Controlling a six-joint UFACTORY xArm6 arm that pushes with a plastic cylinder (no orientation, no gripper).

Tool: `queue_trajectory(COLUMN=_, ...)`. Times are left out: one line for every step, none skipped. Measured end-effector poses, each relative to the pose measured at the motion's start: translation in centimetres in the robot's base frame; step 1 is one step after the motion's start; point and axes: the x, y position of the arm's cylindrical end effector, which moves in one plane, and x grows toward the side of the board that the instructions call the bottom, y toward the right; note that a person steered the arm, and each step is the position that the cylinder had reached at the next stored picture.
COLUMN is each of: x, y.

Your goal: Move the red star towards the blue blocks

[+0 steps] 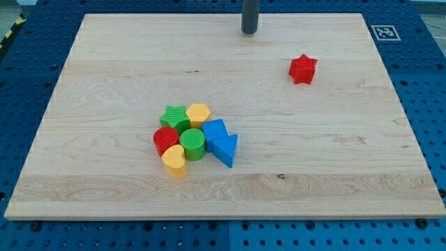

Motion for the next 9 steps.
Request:
queue_trajectory(x=0.0, y=0.4)
queue_trajectory(x=0.0, y=0.4)
queue_trajectory(x=2.4, y=1.6)
queue_trajectory(x=2.7, y=1.7)
queue_trajectory(x=4.3, y=2.5)
queue_trajectory(x=5.0, y=3.7)
queue_trajectory(x=5.0, y=5.3)
queue_trajectory(x=5.1, y=8.1)
queue_trajectory(x=5.8, y=9.3)
